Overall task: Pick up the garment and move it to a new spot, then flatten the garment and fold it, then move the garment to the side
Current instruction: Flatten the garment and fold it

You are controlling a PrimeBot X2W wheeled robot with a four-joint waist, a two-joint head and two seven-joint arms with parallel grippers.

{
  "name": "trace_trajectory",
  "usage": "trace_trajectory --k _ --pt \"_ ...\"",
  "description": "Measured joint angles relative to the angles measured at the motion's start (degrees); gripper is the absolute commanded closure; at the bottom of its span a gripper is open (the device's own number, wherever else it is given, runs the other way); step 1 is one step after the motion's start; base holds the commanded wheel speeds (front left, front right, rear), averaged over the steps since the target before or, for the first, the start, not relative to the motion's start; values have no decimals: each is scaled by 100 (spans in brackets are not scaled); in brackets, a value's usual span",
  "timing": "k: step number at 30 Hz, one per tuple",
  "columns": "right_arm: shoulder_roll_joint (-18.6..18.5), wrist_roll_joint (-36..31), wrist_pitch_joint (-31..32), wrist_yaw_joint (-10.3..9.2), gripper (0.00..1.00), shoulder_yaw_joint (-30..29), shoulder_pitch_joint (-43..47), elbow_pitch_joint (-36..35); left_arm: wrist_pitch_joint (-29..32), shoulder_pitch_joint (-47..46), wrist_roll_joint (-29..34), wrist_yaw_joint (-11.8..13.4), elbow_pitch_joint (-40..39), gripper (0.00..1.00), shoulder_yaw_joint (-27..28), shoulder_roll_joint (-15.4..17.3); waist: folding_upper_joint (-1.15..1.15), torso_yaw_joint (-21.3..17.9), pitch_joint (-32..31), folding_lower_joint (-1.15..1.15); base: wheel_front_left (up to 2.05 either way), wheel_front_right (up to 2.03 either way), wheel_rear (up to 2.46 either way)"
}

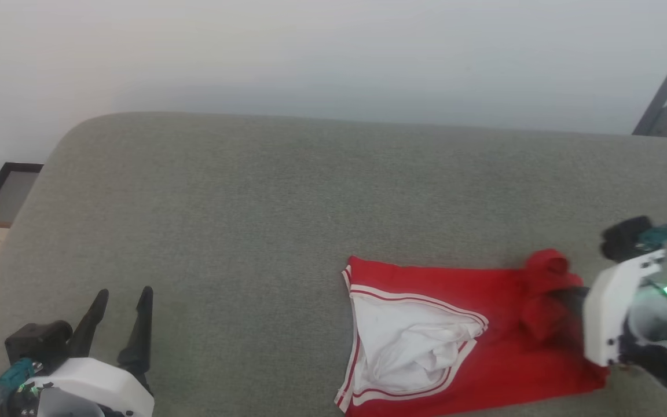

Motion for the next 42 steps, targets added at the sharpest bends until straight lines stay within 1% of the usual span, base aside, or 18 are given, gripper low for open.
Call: trace_trajectory --k 5,9,15,21,22,23,24,29,34,37,42 --pt "320 -124 193 -1 100 369 -24 -460 35 -82 11 -43 5 0 -69 -22 0 162 -19 0 0 0 0" --pt "644 -210 298 -1 100 697 -112 -512 76 -214 36 -82 42 0 -153 -62 0 323 -24 0 0 0 0" --pt "1129 -358 260 -1 100 1144 -354 -193 119 -410 66 -151 132 0 -274 -162 0 559 -15 0 0 0 0" --pt "1504 -535 47 -1 100 1505 -630 432 121 -525 83 -218 242 0 -344 -210 0 711 -5 0 0 0 0" --pt "1568 -587 -43 -1 74 1627 -709 626 121 -536 83 -232 276 0 -360 -225 0 740 -4 0 0 0 0" --pt "1594 -588 -108 -1 16 1664 -742 686 120 -539 83 -241 292 0 -364 -235 0 747 -6 0 0 0 0" --pt "1628 -581 -154 -1 0 1689 -777 755 120 -542 83 -245 307 0 -363 -240 0 746 -7 0 0 0 0" --pt "1700 -411 -270 -1 0 1836 -886 857 98 -542 70 -263 346 0 -289 -230 0 663 -26 0 0 0 0" --pt "1556 -297 -501 -2 0 1775 -936 757 71 -489 34 -265 349 0 -209 -198 0 541 -60 0 0 0 0" --pt "1400 -279 -802 0 0 1589 -941 597 56 -400 30 -268 345 0 -156 -176 0 437 -98 0 0 0 0" --pt "1111 -411 -1418 -3 0 1066 -743 426 47 -249 10 -243 318 0 -68 -136 0 234 -176 0 0 0 0"
